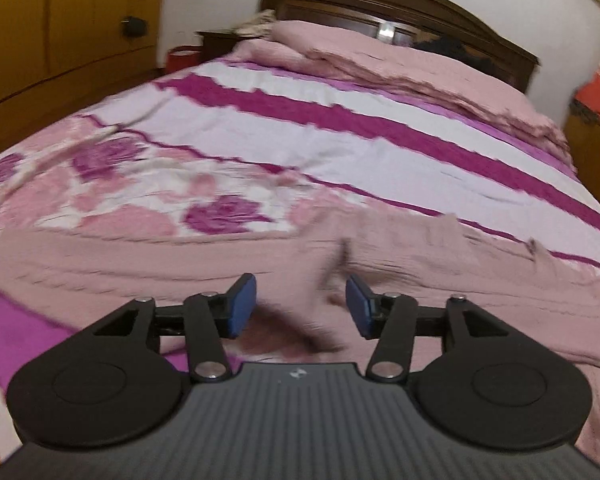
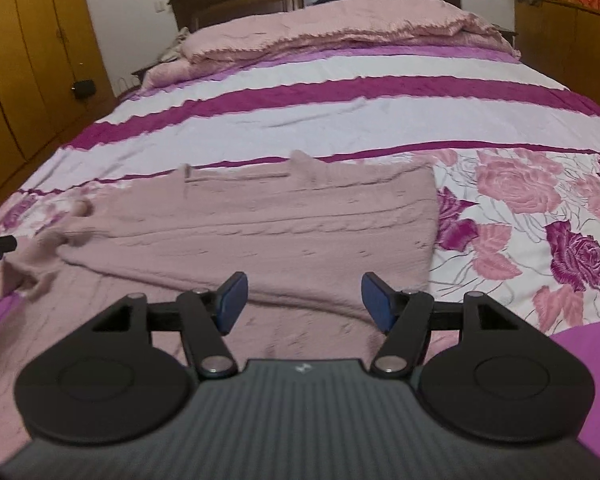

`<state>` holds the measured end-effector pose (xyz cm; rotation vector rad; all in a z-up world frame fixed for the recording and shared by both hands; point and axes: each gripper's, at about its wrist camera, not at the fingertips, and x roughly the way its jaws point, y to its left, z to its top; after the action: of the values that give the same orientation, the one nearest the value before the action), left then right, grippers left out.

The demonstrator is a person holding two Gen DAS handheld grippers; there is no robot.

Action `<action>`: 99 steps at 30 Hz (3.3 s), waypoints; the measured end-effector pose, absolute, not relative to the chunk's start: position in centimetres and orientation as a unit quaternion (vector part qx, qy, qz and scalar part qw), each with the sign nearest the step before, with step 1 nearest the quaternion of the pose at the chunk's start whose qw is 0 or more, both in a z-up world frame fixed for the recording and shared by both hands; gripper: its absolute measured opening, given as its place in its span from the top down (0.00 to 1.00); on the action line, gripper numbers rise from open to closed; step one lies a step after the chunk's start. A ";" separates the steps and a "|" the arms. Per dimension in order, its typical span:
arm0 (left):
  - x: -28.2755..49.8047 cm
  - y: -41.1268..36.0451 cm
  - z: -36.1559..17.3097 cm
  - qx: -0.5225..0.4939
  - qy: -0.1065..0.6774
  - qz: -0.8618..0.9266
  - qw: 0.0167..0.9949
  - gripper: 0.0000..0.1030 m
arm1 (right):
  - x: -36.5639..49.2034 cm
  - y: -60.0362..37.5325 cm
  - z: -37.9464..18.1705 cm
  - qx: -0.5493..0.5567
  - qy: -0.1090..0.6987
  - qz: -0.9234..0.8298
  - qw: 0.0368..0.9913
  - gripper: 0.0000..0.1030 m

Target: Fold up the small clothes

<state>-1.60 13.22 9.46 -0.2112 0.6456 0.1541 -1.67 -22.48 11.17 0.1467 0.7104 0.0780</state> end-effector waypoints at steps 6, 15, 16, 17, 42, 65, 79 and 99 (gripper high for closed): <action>-3.3 17.9 7.8 -0.153 0.338 0.151 0.916 0.37 | -2.7 -21.2 10.9 0.081 0.353 0.049 0.931 0.37; -4.5 23.4 4.5 -0.259 0.336 0.206 0.882 0.37 | -3.5 -21.4 9.7 0.090 0.369 0.025 0.925 0.37; -4.5 23.7 4.2 -0.273 0.331 0.207 0.879 0.37 | -3.5 -21.4 9.5 0.093 0.371 0.022 0.924 0.37; -4.3 24.0 3.9 -0.282 0.326 0.207 0.878 0.37 | -3.6 -21.4 9.3 0.096 0.374 0.019 0.922 0.37; -2.1 27.4 5.3 -0.278 0.195 0.232 0.912 0.89 | -3.5 -20.8 8.3 0.096 0.381 -0.005 0.920 0.37; -2.0 20.9 14.7 -0.227 0.117 0.117 0.960 0.89 | -5.0 -22.1 8.5 0.124 0.363 -0.011 0.923 0.37; 0.6 7.6 18.8 -0.170 0.101 -0.002 0.980 0.89 | -5.9 -24.2 8.4 0.153 0.348 -0.018 0.925 0.37; 7.6 -8.6 5.8 -0.089 0.295 -0.132 0.942 0.89 | -6.4 -26.4 7.3 0.189 0.341 -0.006 0.921 0.37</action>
<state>7.57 -8.64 5.78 -0.1812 0.6024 -0.2694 -6.37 -26.43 7.32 0.3884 0.7004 -0.0119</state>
